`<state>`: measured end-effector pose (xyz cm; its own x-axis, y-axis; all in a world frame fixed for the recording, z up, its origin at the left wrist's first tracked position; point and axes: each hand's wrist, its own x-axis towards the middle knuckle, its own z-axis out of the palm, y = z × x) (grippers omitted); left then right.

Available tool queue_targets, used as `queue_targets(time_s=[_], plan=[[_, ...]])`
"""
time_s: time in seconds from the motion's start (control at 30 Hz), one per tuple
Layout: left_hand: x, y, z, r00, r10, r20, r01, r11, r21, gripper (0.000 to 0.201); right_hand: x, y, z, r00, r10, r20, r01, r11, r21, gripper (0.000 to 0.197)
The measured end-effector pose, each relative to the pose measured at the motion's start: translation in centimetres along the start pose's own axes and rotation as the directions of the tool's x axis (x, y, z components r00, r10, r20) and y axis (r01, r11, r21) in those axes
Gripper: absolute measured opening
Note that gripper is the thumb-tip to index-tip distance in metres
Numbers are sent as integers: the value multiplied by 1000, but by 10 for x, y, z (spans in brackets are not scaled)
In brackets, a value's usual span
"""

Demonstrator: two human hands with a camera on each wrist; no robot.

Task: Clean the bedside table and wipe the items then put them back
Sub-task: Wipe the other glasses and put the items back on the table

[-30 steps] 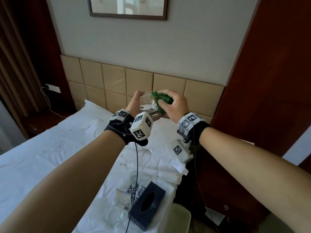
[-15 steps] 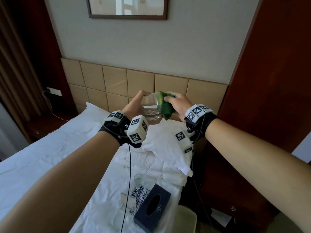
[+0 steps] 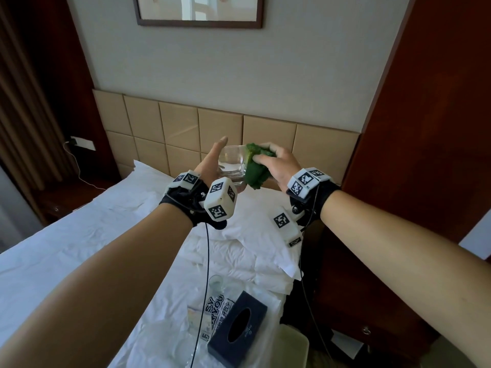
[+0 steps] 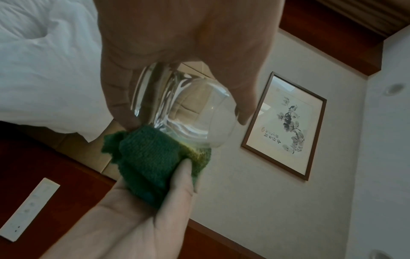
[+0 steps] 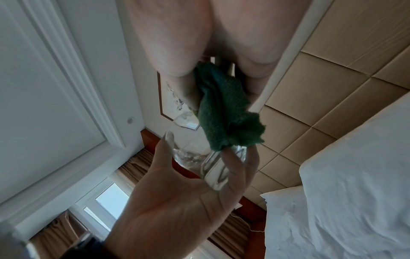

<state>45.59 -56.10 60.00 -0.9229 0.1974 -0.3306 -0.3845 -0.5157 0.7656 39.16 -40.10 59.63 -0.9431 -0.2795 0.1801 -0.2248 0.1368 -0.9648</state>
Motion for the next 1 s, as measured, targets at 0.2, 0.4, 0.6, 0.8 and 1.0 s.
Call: queue_targets(time_s=[0.2,0.4,0.6,0.8,1.0], plan=[[12,3,4,998,-33,-57,35,999,36,64,2,2,-8,999,-32,-16,32,999,12,24],[15,-1,12,999,-39,16,37,993,116,55,6,4,-20,998,62,-2,-61,995,78,27],[15,-4,20,994,-55,95,28,963,267,51,2,2,-33,977,197,87,-208,967,147,29],[23,-3,17,996,-60,65,37,948,315,59,-6,-9,-45,935,308,175,-334,931,145,46],[30,-8,39,998,-63,-3,61,948,314,75,-7,-14,-55,949,308,69,-310,950,22,40]])
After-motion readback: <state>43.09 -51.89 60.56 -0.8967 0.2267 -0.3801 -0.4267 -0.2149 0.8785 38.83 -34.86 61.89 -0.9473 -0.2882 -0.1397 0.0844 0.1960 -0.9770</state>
